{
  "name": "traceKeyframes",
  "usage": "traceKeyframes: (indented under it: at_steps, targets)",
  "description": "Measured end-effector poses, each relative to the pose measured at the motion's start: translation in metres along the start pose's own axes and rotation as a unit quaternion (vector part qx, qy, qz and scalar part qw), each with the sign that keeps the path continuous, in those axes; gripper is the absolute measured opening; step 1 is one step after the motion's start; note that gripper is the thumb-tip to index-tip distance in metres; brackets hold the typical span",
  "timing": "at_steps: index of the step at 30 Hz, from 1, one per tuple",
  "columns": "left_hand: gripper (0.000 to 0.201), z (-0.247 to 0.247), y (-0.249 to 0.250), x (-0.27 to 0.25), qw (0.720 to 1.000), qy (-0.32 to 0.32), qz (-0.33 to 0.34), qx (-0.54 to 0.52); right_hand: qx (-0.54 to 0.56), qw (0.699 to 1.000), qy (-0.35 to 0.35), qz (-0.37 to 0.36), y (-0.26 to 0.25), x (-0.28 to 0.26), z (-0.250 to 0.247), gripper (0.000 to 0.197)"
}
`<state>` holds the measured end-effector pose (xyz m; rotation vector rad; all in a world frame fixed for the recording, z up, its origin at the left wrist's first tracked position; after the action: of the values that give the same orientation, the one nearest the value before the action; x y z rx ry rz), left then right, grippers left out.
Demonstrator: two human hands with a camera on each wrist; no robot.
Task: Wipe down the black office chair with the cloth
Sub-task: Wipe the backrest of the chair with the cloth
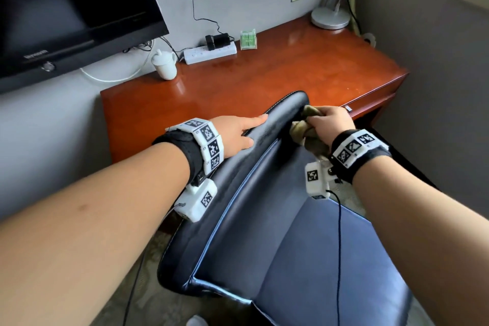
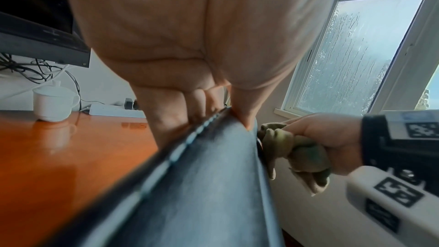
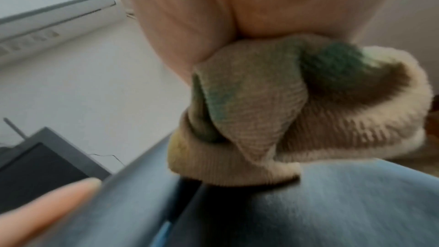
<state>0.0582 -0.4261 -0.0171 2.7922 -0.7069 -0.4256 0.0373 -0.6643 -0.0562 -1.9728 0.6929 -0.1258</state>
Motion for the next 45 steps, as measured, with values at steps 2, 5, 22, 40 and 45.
traceKeyframes:
  at_steps: [2,5,22,40,45]
  targets:
    - [0.07,0.0,-0.003,0.003,1.0,-0.001,-0.004,-0.001,-0.094,0.994,0.03,-0.051,-0.009,0.004,0.011,0.017]
    - [0.069,-0.003,-0.009,0.004,1.0,-0.001,-0.008,0.007,-0.126,0.989,-0.002,-0.08,-0.011,-0.016,0.037,0.019]
    - [0.089,-0.015,0.012,-0.028,0.996,-0.062,-0.013,0.057,-0.049,0.996,0.021,-0.077,-0.01,-0.011,0.01,0.019]
    - [0.097,-0.01,-0.001,-0.004,0.997,-0.037,0.022,0.068,-0.182,0.981,0.008,-0.065,-0.007,-0.002,0.053,0.034]
    - [0.099,-0.008,-0.002,-0.005,0.996,-0.036,0.026,0.076,-0.259,0.947,-0.018,-0.191,-0.019,-0.054,0.069,0.018]
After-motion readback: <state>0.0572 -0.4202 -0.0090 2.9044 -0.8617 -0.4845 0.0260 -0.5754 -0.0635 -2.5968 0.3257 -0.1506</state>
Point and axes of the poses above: each hand's wrist, its own x-axis towards the middle knuckle, its own z-axis out of the palm, y = z × x, the point moved 10 cm from there along x, towards the middle knuckle, and after that the axes turned 10 degrees about y, right-handed, at the moved point
